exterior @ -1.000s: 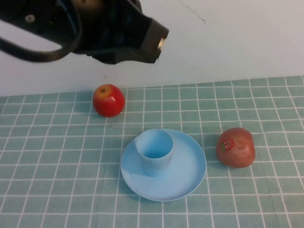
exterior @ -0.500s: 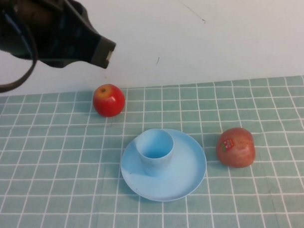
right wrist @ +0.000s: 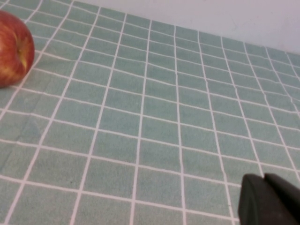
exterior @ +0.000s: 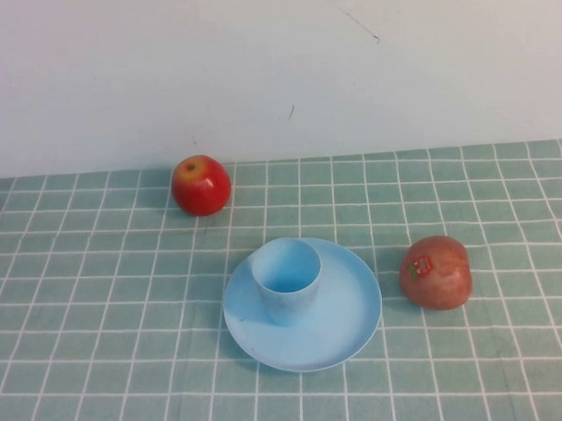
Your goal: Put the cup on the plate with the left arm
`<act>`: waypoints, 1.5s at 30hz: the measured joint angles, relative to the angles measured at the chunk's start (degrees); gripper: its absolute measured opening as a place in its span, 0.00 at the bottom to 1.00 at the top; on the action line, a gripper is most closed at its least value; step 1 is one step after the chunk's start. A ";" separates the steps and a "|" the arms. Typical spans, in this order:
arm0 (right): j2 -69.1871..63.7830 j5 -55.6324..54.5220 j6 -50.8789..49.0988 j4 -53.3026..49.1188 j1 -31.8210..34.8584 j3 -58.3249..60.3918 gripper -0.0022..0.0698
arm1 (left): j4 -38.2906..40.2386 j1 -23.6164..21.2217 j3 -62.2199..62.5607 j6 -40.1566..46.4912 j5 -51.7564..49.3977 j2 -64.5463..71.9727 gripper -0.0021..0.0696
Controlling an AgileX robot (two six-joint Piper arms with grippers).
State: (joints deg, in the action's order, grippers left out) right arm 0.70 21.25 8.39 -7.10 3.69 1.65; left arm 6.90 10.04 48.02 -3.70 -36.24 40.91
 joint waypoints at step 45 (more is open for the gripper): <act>0.00 0.00 0.00 0.00 0.00 0.00 0.03 | 0.36 -14.60 -49.28 -1.12 16.11 -41.60 0.03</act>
State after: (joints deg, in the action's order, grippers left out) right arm 0.70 21.25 8.39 -7.10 3.69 1.65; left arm 7.27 -4.57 -1.26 -4.81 -20.13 -0.68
